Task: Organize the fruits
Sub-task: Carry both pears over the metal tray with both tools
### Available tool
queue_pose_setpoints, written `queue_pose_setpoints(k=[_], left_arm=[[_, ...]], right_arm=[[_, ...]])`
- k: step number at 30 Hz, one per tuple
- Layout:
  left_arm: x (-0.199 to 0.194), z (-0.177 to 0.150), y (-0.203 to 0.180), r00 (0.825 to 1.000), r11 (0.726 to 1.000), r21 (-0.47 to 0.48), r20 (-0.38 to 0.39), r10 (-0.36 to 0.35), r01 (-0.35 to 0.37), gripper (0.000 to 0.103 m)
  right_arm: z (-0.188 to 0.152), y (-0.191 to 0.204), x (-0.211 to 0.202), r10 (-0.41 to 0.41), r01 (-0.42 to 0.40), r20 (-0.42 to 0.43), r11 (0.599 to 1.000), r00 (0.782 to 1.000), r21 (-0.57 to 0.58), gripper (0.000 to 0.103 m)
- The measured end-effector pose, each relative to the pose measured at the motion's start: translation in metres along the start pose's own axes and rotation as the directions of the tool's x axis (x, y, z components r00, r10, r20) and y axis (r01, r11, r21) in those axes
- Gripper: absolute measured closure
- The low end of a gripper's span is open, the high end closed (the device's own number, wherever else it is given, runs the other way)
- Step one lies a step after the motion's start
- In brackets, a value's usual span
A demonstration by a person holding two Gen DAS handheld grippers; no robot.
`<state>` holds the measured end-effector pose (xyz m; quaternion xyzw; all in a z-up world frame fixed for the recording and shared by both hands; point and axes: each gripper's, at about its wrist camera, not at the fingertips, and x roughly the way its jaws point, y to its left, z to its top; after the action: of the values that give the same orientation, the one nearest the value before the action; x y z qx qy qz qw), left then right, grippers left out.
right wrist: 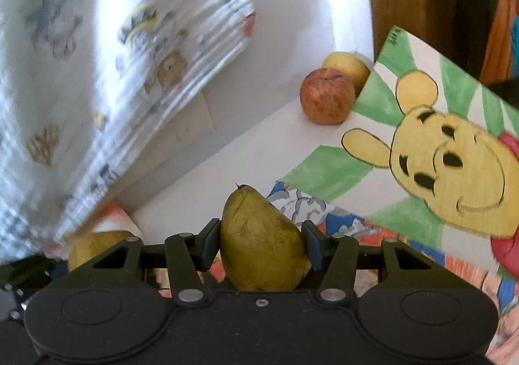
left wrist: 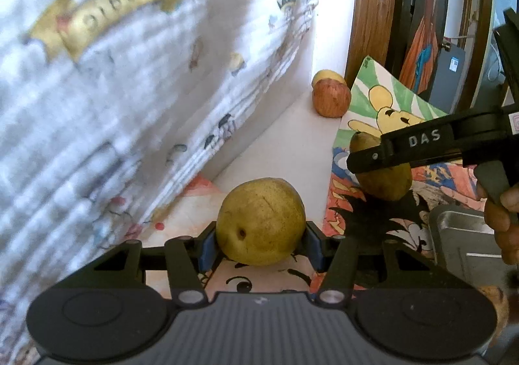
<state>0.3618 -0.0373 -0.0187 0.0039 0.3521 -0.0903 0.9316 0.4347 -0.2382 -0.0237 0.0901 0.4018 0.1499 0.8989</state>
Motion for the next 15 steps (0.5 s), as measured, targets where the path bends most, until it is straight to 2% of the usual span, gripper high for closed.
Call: queue_pose_setpoints(k=[8, 15], left_arm=[[-0.024, 0.001, -0.004, 1.000, 1.000, -0.008, 0.027, -0.003, 0.003, 0.045], [-0.052, 0.004, -0.017, 0.998, 1.000, -0.003, 0.061, -0.014, 0.014, 0.045]], right_arm=[[-0.003, -0.002, -0.032, 0.043, -0.044, 0.027, 0.997, 0.999, 0.058, 0.048], [-0.008, -0.006, -0.080, 0.085, -0.092, 0.059, 0.988, 0.995, 0.126, 0.048]])
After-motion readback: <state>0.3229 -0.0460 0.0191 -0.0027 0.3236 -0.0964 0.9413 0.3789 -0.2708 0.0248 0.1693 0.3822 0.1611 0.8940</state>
